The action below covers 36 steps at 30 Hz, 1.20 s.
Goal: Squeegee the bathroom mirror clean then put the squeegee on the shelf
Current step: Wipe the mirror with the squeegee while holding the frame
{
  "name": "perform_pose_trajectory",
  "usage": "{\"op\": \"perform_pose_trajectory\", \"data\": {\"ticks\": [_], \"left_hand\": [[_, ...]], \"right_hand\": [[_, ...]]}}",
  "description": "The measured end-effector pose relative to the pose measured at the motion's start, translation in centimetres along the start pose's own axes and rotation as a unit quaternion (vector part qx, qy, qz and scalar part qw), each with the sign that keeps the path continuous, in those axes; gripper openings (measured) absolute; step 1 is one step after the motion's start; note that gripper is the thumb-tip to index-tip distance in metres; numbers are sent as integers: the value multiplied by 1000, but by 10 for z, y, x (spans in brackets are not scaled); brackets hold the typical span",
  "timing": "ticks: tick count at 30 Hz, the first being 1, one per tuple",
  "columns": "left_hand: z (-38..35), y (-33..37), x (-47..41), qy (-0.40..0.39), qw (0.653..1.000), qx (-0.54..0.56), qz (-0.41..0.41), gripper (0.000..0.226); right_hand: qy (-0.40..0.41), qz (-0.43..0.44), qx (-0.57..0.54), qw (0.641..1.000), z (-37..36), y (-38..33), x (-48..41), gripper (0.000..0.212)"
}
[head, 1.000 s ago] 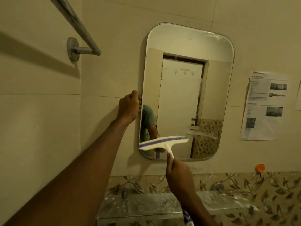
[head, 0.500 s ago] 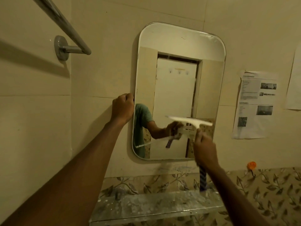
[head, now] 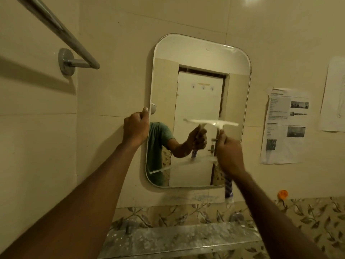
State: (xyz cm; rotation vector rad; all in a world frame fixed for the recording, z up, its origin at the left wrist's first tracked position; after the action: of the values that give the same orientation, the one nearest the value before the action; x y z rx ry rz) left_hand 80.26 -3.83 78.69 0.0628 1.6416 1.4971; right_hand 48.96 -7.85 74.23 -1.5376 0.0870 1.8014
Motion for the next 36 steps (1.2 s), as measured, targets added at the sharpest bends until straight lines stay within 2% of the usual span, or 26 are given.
{"op": "perform_pose_trajectory", "data": {"ticks": [4,7,10,13,15,18,24,29,33,36], "left_hand": [[-3,-5,-7,-28,999,-10,26,61],[-4,-10,-10,-73,995,-28,65,63],[3,-3,-12,-67,995,-50,59,62],[14,21,-19,-37,999,-20,29,62],[16,47,-26,-33,999,-4,9,53],[17,83,-38,-27,1000,13,-3,41],[9,94,-54,-7,1000,-1,2,39],[9,94,-63,-1,1000,-15,-18,47],[7,93,-59,24,999,-22,-17,41],[7,92,-56,30,999,-17,-13,38]], "right_hand": [[-65,-30,37,997,-42,12,88,45],[-92,-34,49,994,-44,11,101,49],[-39,-10,-3,999,-18,-3,57,52],[9,6,-29,1000,16,-19,-7,53],[24,7,-42,999,38,-28,-50,52],[45,10,-27,999,64,-45,-108,54],[35,28,24,999,80,-69,-180,54],[-4,23,19,1000,51,-31,-118,53],[-25,-16,-6,1000,13,14,-13,55],[-70,-43,19,996,7,20,19,55]]}}
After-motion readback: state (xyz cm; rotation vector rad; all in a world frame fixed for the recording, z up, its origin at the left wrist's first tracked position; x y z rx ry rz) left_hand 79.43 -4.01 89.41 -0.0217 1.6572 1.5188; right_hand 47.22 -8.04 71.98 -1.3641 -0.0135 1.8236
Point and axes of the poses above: each hand's wrist, its own x-axis away from the middle knuckle, its own z-axis out of the back of the hand, y = z × x, the point moved 10 cm from there along -x, towards the middle knuckle, and after that the axes turned 12 degrees about z, right-handed, at the moved point
